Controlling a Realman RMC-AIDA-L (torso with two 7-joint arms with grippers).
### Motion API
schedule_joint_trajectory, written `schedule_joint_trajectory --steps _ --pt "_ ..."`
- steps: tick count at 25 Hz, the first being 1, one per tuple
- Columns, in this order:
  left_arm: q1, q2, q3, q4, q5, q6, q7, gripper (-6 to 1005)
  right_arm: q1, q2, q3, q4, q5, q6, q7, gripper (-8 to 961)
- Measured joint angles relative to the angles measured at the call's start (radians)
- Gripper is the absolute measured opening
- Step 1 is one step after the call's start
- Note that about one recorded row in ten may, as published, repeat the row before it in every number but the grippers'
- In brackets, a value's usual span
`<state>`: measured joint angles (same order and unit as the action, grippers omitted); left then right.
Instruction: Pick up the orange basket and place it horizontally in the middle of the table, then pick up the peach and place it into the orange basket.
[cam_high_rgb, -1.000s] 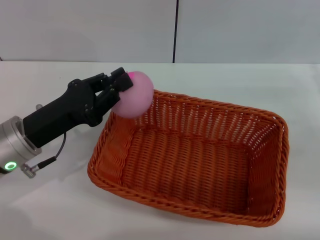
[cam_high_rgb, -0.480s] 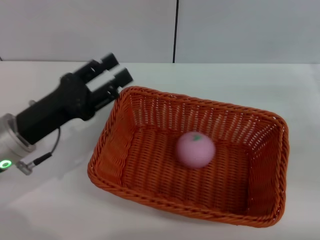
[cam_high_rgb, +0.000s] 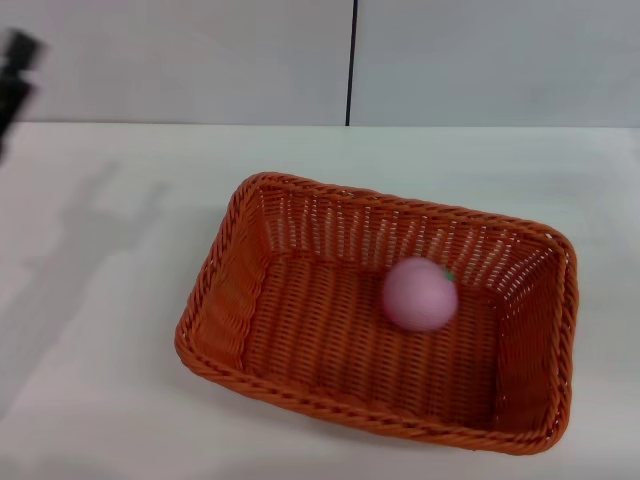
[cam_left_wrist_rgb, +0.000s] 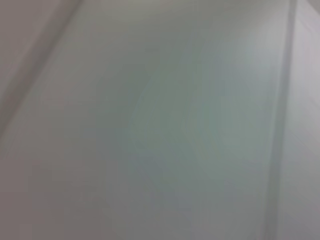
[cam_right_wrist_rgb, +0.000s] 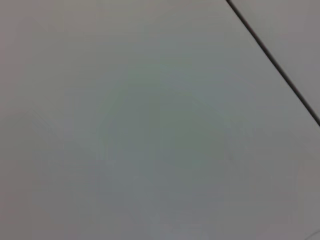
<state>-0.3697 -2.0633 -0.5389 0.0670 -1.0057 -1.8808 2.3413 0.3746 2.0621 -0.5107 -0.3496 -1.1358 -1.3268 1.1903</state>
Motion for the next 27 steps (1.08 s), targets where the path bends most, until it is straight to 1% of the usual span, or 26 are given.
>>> schedule_joint_trajectory --steps 1,3,4,5,6,7,8,10,11,12,21,27 --pt "0.006 0.0 -0.017 -0.005 0.0 0.0 0.009 859 -0.001 0.0 0.001 -0.001 0.0 0.0 0.0 422" --pt "0.033 0.0 -0.106 -0.02 0.0 -0.005 0.034 859 -0.005 0.0 0.016 -0.001 0.001 -0.001 0.003 422" --pt "0.033 0.0 -0.106 -0.02 0.0 -0.005 0.034 859 -0.005 0.0 0.016 -0.001 0.001 -0.001 0.003 422" --pt "0.046 0.0 -0.146 -0.023 -0.001 -0.009 0.034 859 -0.007 -0.001 0.024 0.0 0.001 -0.002 0.005 422" --pt "0.073 0.0 -0.232 -0.026 -0.001 -0.025 0.038 859 -0.01 -0.001 0.04 0.002 0.001 -0.005 0.007 422" --pt "0.073 0.0 -0.232 -0.026 -0.001 -0.025 0.038 859 -0.01 -0.001 0.04 0.002 0.001 -0.005 0.007 422" --pt "0.08 0.0 -0.253 -0.026 -0.001 -0.029 0.041 859 -0.012 -0.001 0.058 0.002 0.002 -0.006 0.008 422" --pt "0.08 0.0 -0.253 -0.026 -0.001 -0.029 0.041 859 -0.013 -0.001 0.07 0.002 0.002 -0.007 0.008 422" --pt "0.095 0.0 -0.294 -0.027 -0.001 -0.035 0.047 859 -0.014 0.001 0.09 0.003 0.003 -0.008 0.008 422" --pt "0.098 0.0 -0.309 -0.027 0.0 -0.035 0.048 859 -0.014 0.001 0.098 0.003 0.003 -0.007 0.008 422" --pt "0.099 -0.003 -0.321 -0.043 0.0 -0.034 0.048 859 -0.014 0.003 0.154 0.016 0.004 0.0 0.007 422" --pt "0.097 -0.002 -0.325 -0.045 0.001 -0.036 0.049 859 -0.018 0.003 0.17 0.029 0.004 0.0 0.005 422"
